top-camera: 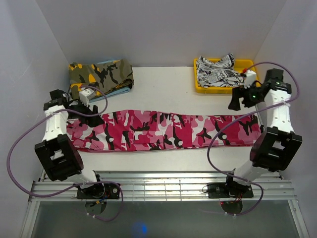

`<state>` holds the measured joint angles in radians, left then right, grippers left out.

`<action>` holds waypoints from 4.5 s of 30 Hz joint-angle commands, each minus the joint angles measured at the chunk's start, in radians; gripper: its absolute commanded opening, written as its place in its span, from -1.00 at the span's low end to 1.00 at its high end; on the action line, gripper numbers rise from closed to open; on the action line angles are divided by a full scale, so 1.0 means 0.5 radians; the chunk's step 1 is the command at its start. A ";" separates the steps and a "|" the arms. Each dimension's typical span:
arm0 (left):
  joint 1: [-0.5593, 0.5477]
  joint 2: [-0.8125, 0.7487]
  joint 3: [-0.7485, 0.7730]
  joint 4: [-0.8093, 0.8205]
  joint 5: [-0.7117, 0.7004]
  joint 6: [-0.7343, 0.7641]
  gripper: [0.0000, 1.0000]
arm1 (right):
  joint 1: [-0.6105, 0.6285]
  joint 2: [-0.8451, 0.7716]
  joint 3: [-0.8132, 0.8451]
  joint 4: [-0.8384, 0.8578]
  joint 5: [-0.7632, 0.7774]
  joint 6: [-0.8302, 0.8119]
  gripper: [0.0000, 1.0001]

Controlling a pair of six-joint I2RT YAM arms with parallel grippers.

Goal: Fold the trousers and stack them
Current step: Fold the trousers

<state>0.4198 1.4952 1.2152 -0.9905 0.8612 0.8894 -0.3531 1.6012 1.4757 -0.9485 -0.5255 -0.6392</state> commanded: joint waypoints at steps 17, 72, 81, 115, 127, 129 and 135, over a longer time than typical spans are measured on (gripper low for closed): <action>-1.725 -0.199 -0.875 1.523 -0.553 -0.141 0.96 | 1.402 1.129 1.153 1.278 -0.520 1.337 0.80; -2.279 0.182 -0.961 1.401 -0.830 -0.137 0.96 | 1.985 1.866 1.079 2.198 -1.278 2.631 0.84; -2.275 0.179 -0.973 1.426 -0.805 -0.128 0.96 | 2.068 2.034 1.193 1.971 -1.100 2.475 0.80; -2.254 -0.014 -0.707 1.304 -0.826 -0.548 0.96 | 1.685 1.946 1.558 2.446 -0.977 2.666 0.82; -1.386 0.013 0.125 0.809 -0.443 -0.978 0.96 | 1.188 1.161 1.010 0.864 -0.566 1.145 0.79; -1.224 0.223 0.278 0.705 -0.504 -0.987 0.96 | 1.224 1.004 0.737 0.720 -0.511 1.000 0.58; -1.064 0.761 0.738 0.524 -0.676 -1.082 0.28 | 1.442 0.866 0.256 0.400 -0.275 0.465 -0.05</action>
<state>-0.1246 1.7950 1.5135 -0.6117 0.5472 0.3847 0.3141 2.0506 1.7206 -0.5621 -0.7521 -0.2085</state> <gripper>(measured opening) 0.676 0.514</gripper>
